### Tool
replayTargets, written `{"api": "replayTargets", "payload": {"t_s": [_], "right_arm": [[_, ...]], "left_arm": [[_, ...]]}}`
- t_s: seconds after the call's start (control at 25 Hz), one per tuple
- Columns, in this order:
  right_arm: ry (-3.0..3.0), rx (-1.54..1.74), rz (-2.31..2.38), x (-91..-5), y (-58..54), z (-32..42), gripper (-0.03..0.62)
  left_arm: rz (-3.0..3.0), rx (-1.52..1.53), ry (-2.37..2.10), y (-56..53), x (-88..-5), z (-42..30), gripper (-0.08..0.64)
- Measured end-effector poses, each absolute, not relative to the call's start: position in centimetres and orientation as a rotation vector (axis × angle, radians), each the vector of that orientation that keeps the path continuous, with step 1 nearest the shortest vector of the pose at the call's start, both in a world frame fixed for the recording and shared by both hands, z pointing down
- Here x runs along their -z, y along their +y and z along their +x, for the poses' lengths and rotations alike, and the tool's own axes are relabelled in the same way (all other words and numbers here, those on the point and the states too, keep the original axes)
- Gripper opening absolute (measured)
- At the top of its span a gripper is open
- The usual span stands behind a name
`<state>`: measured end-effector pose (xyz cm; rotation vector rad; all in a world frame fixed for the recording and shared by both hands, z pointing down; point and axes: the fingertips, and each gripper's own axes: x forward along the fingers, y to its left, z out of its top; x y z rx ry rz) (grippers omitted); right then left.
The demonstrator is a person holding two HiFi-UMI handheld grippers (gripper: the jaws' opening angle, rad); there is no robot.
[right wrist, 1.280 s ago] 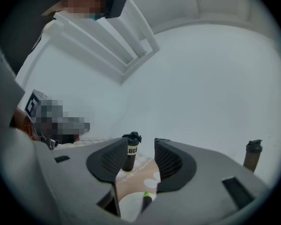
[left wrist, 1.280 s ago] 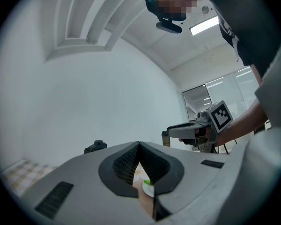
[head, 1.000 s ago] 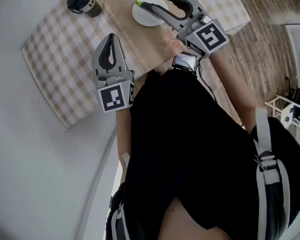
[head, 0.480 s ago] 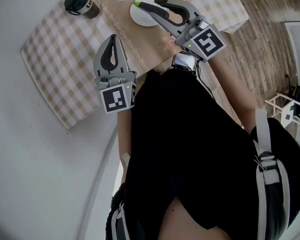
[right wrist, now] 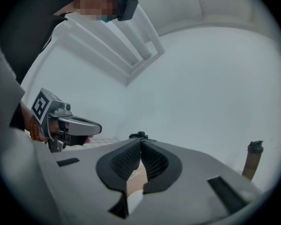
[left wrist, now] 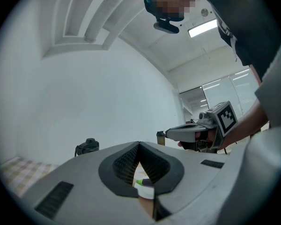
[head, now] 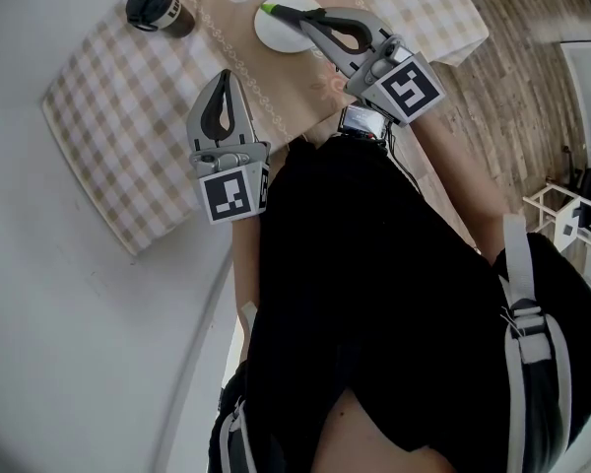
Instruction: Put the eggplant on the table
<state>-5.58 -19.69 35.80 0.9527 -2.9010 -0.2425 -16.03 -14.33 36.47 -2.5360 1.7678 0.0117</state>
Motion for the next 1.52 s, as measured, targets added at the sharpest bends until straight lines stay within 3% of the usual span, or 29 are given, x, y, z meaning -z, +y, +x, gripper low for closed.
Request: {"api": "replayTargets", "payload": {"t_s": [1.52], "right_arm": [[-2.850, 0.106, 0.993, -38.1, -20.5, -5.4, 0.006]], "left_arm": [[-2.576, 0.014, 1.731, -14.3, -37.4, -16.0, 0.003]]}}
